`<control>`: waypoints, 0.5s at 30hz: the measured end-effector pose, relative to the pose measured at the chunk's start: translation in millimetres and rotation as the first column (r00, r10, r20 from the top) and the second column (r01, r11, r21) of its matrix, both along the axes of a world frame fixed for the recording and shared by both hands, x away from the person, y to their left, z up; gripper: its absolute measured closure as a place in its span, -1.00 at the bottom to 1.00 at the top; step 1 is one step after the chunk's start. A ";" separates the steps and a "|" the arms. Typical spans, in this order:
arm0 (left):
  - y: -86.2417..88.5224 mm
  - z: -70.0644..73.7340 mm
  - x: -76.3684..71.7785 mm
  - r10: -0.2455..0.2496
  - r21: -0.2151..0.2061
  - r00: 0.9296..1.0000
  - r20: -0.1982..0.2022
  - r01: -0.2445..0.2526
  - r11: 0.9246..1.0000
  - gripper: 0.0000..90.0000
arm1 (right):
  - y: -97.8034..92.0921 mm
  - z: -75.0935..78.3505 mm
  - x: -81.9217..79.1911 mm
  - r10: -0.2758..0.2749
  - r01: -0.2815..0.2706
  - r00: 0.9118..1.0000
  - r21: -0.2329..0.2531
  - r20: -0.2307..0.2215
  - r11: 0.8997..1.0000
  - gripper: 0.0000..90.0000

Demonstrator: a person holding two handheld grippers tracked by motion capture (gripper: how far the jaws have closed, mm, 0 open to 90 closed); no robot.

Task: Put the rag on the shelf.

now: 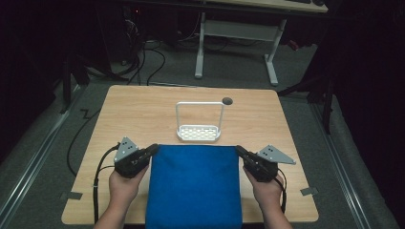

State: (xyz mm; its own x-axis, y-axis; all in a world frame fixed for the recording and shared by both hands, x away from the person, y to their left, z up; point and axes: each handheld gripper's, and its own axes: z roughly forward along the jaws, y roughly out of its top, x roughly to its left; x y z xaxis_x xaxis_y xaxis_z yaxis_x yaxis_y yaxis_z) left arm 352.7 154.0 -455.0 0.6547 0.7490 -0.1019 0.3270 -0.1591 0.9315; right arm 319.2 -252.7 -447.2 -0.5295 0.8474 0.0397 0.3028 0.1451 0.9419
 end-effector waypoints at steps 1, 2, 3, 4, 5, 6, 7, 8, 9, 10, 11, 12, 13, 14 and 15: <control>0.3 1.4 -0.7 0.001 0.000 1.000 0.003 -0.001 1.000 0.94 | -0.3 1.6 -0.8 -0.002 0.002 1.000 0.002 0.008 1.000 0.98; 0.7 3.1 -1.8 0.002 -0.004 1.000 0.009 -0.002 1.000 0.94 | -0.4 2.9 -1.7 -0.004 0.004 1.000 0.004 0.011 1.000 0.98; 1.4 5.2 -3.0 0.002 -0.005 1.000 0.016 -0.002 1.000 0.94 | -0.8 4.5 -2.6 -0.005 0.005 1.000 0.005 0.017 1.000 0.98; 1.9 6.5 -3.7 0.002 -0.005 1.000 0.020 -0.002 1.000 0.94 | -1.5 6.5 -3.7 -0.006 0.006 1.000 0.009 0.023 1.000 0.98; 2.3 7.9 -4.6 0.004 -0.008 1.000 0.027 -0.004 1.000 0.94 | -1.9 7.6 -4.2 -0.005 0.005 1.000 0.012 0.028 1.000 0.98; 3.1 9.8 -5.7 0.006 -0.010 0.999 0.033 -0.006 1.000 0.94 | -2.5 9.0 -5.0 -0.005 0.005 0.999 0.014 0.034 1.000 0.98; 3.6 10.8 -6.5 0.007 -0.016 0.999 0.035 -0.006 1.000 0.94 | -3.2 10.6 -6.2 -0.009 0.008 0.999 0.017 0.042 1.000 0.98; 4.4 12.1 -7.1 0.007 -0.021 0.999 0.038 -0.006 1.000 0.94 | -3.6 11.6 -7.1 -0.010 0.009 0.999 0.019 0.044 1.000 0.98; 4.7 13.4 -8.0 0.010 -0.026 0.999 0.043 -0.009 1.000 0.94 | -4.1 12.9 -7.9 -0.011 0.009 0.999 0.023 0.049 1.000 0.98; 4.9 14.4 -8.7 0.010 -0.027 0.999 0.044 -0.009 1.000 0.94 | -4.7 14.6 -9.0 -0.012 0.011 0.998 0.028 0.055 1.000 0.98; 5.0 16.0 -9.7 0.010 -0.027 0.999 0.053 -0.009 1.000 0.94 | -5.2 15.7 -9.7 -0.013 0.011 0.998 0.031 0.060 0.999 0.98; 5.0 18.3 -11.4 0.010 -0.034 0.998 0.062 -0.008 0.999 0.94 | -6.3 19.2 -12.2 -0.014 0.011 0.997 0.036 0.073 0.999 0.98; 5.0 18.3 -11.4 0.010 -0.034 0.998 0.062 -0.008 0.999 0.94 | -6.3 19.2 -12.2 -0.014 0.011 0.997 0.036 0.073 0.999 0.98; 4.8 20.0 -12.7 0.007 -0.037 0.998 0.068 -0.005 0.999 0.94 | -6.5 20.4 -13.0 -0.014 0.011 0.997 0.038 0.079 0.999 0.98; 4.5 21.5 -13.8 0.006 -0.037 0.997 0.074 -0.003 0.999 0.94 | -6.7 22.5 -14.6 -0.015 0.011 0.996 0.041 0.087 0.999 0.98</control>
